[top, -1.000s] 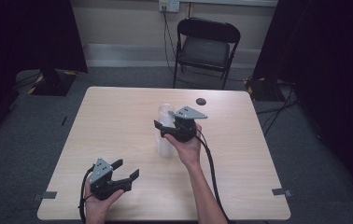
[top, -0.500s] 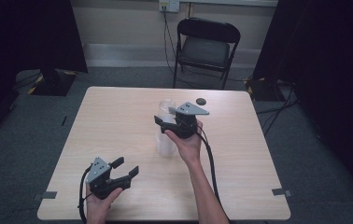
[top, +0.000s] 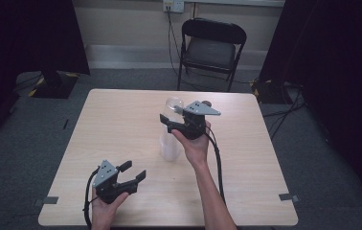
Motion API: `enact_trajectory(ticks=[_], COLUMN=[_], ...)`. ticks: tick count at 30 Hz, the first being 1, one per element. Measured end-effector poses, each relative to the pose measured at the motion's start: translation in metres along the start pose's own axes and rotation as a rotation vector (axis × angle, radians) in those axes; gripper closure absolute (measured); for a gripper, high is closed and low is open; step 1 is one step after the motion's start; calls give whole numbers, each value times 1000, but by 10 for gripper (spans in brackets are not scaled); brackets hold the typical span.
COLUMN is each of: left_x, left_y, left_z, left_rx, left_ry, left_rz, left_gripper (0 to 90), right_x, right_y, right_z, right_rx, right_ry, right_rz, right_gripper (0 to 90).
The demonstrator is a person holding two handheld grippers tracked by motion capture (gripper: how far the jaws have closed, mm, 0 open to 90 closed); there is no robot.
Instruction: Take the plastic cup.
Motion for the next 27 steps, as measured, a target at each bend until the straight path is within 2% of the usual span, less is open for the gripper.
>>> enact_trajectory(ticks=[5, 12, 14, 17, 21, 27], left_x=[-1, -5, -6, -6, -7, -7], left_y=[-4, -10, -12, -14, -15, -15], left_z=[0, 1, 1, 0, -2, -4], left_rx=[9, 5, 6, 5, 12, 9], left_ry=[11, 26, 24, 17, 1, -15], left_rz=[36, 58, 66, 76, 85, 72], left_gripper=[325, 318, 315, 306, 305, 320], right_x=[6, 17, 20, 26, 36, 50], right_y=[2, 8, 9, 10, 13, 17], right_z=[-5, -14, -15, -16, -18, -17], right_rx=[-2, -19, -37, -36, -38, -48], right_ry=[-17, -54, -54, -60, -81, -93], right_rz=[-5, -22, -26, -23, -24, -22], right_gripper=[351, 366, 367, 369, 370, 370])
Point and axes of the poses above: each handheld gripper's, and its own axes: x roughly backward along the jaws, z roughly out of its underside, y roughly to its left, the point moved 10 cm from there along -x, roughly forward along the jaws, and after that the axes turned 13 degrees about -z, right-handed, at the moved point
